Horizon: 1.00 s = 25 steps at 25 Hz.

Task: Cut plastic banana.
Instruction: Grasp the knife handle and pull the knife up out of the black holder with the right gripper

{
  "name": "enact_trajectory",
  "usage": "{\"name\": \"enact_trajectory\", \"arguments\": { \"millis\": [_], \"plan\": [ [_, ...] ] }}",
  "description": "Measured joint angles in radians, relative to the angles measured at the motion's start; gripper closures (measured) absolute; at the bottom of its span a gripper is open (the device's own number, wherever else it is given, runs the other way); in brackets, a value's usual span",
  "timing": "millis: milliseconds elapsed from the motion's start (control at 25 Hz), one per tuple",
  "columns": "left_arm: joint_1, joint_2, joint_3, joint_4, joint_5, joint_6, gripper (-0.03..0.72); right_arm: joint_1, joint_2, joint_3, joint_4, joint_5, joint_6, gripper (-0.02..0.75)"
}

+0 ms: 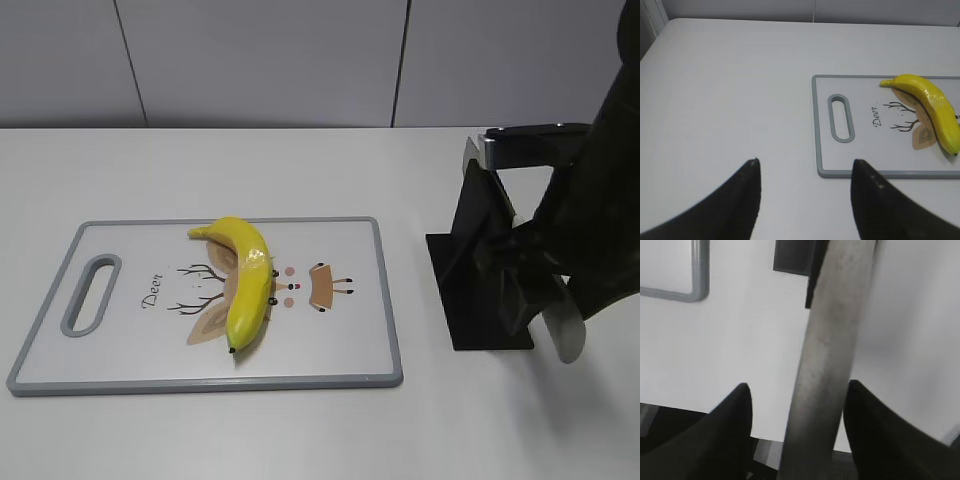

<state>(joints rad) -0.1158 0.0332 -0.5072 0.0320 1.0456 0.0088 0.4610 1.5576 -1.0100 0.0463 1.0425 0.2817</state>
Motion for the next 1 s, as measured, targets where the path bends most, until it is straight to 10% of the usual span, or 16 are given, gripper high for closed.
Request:
{"name": "enact_trajectory", "arguments": {
  "millis": [360,1000],
  "plan": [
    [0.000,0.000,0.000,0.000,0.000,0.000,0.137,0.000,0.014,0.000,-0.013,-0.002,0.057,0.556],
    [0.000,0.000,0.000,0.000,0.000,0.000,0.137,0.000,0.001,-0.003,-0.014,-0.001,0.092,0.566]
  ]
}}
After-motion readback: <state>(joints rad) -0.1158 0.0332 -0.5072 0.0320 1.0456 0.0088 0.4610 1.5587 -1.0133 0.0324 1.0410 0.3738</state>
